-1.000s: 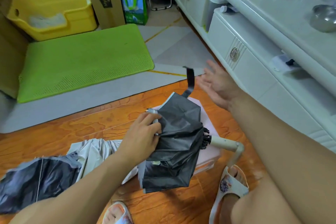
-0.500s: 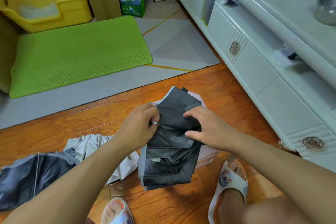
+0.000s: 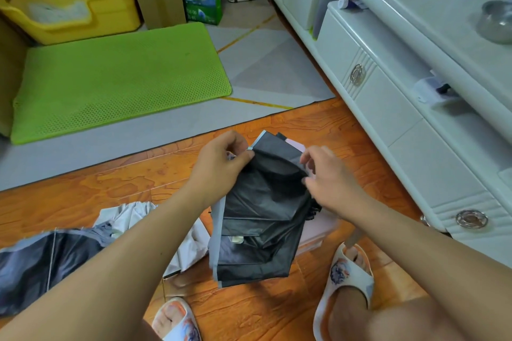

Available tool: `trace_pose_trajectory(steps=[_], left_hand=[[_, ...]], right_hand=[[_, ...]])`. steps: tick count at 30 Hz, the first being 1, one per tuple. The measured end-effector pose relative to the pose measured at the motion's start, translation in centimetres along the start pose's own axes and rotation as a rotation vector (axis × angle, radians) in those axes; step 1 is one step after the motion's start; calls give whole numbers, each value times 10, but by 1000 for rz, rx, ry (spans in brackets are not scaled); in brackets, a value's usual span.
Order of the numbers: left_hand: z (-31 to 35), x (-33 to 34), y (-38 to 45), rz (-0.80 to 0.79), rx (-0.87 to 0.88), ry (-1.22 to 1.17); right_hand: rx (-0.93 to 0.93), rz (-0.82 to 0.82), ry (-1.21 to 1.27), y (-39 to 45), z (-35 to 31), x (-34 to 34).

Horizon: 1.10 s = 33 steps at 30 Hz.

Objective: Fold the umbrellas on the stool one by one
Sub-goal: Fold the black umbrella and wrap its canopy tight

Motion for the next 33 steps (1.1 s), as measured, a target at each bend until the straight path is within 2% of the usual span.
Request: trace_pose_trajectory(steps=[5,9,13,17,20,22,25,27,30,33], left_hand=[[1,0,6,-45,-53,-74],[4,-3,7,-44,-73,-136],[2,-2,6,-77,-174,-146],[6,-1,5,-2,-299,-252],[9,1,7,12,-340,-367],[13,2,6,-8,-336,-428],[20,4,5,-89,-306,-516],[18,4,6,-117,-262,-437],[7,6,9,-141,-237,-186],[1,9,11,-148,-283,-167]], right_hand=[[-29,-43,29,1,7,-8],[144,-17,104,-2,4,-12],[227,-177,-66,-8,3,-8],[274,-105,-19,-10,8,-9],[212,-101,25,-2,12,-13],[194,-97,121,4,12,-18],[314,-18,291,8,17,-25],[408,-36,332,7,20,-26],[460,-198,366,3,18,-18],[462,-197,482,3,12,-13]])
Point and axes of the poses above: each hand's wrist, its own y-axis towards the middle knuckle, its own x-axis out of the palm, z = x × y, the point moved 2 cm from there along y, towards the middle knuckle, and after that the axes turned 8 degrees about -x, right-handed, at the moved point
